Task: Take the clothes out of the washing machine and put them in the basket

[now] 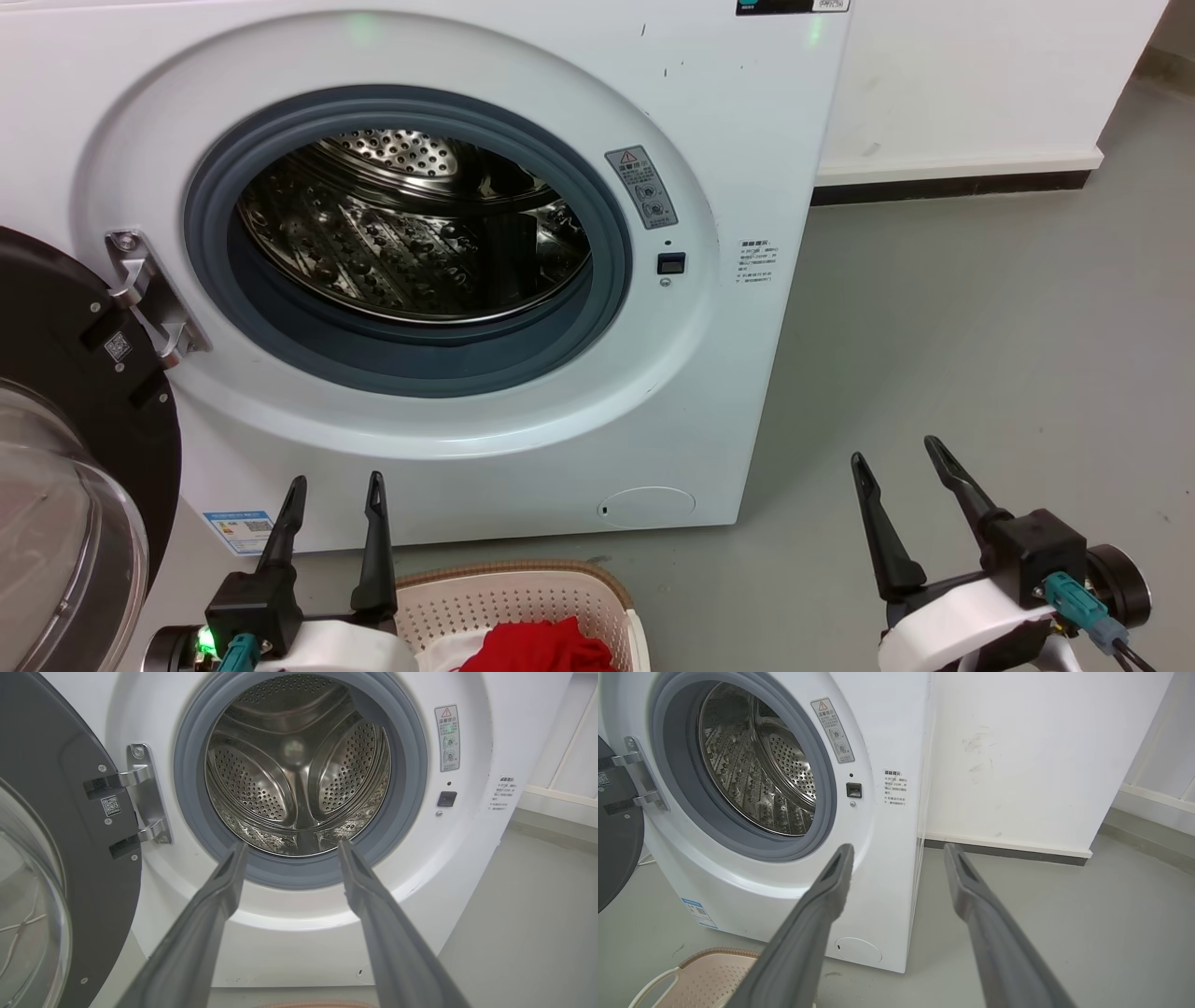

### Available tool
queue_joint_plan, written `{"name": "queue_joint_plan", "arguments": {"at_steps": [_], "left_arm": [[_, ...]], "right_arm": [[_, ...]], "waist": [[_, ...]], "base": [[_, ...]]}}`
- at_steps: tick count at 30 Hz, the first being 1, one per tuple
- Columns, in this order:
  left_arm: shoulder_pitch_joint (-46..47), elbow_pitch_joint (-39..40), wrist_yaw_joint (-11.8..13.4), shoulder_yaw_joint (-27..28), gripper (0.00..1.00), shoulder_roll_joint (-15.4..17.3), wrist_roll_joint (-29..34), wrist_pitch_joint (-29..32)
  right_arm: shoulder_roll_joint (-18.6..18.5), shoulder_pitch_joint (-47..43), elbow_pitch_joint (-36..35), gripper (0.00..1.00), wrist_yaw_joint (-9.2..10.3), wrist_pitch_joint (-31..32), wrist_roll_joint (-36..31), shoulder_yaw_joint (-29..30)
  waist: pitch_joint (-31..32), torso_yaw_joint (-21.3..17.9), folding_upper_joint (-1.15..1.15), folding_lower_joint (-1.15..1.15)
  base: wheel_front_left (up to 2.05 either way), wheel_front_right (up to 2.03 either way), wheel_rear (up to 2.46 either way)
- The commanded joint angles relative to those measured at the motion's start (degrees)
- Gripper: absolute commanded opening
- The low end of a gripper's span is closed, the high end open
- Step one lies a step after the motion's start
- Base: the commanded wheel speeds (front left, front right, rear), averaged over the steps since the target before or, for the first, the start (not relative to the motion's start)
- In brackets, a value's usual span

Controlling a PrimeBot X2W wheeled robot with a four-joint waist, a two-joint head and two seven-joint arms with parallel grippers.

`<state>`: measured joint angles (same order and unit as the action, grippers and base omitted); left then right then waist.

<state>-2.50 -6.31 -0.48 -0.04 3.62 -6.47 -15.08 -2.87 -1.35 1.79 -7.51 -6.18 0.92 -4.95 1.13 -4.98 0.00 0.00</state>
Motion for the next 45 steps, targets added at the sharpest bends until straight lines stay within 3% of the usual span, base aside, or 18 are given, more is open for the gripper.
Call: {"name": "queue_joint_plan", "arguments": {"at_steps": [1, 2, 5, 27, 45], "left_arm": [[-0.40, 0.21, 0.07, -0.20, 1.00, 0.26, -0.12, -0.12], [-0.04, 0.01, -0.03, -0.03, 0.00, 0.01, -0.10, 0.00], [-0.28, -1.59, -0.11, 0.32, 0.00, -0.30, -1.05, 0.49], [2.31, -3.12, -2.07, 1.99, 0.00, -0.40, -24.98, 6.40], [3.96, -4.17, -3.28, 3.11, 0.00, -0.47, -39.66, 10.04]], "right_arm": [[0.00, -0.49, -0.32, 1.00, 0.04, -0.13, 0.16, -0.08], [0.00, -0.08, 0.01, 0.00, 0.00, -0.04, 0.11, -0.09], [0.01, -0.76, 0.91, 0.00, 0.00, -0.11, 1.03, -0.30], [-1.61, 1.94, 4.06, 0.00, 0.01, 1.94, 28.46, 1.12], [-2.15, 3.40, 5.92, 0.00, 0.01, 3.58, 44.63, 2.40]], "waist": [[-0.07, 0.00, 0.00, 0.00], [-0.07, 0.00, 0.00, 0.00], [-0.09, 0.02, 0.00, 0.00], [-0.31, 0.91, 0.00, 0.00], [-0.47, 1.59, 0.00, 0.00]], "base": [[0.00, 0.00, 0.00], [0.00, 0.00, 0.00], [0.00, 0.00, 0.00], [0.00, 0.00, 0.00], [0.00, 0.00, 0.00]]}}
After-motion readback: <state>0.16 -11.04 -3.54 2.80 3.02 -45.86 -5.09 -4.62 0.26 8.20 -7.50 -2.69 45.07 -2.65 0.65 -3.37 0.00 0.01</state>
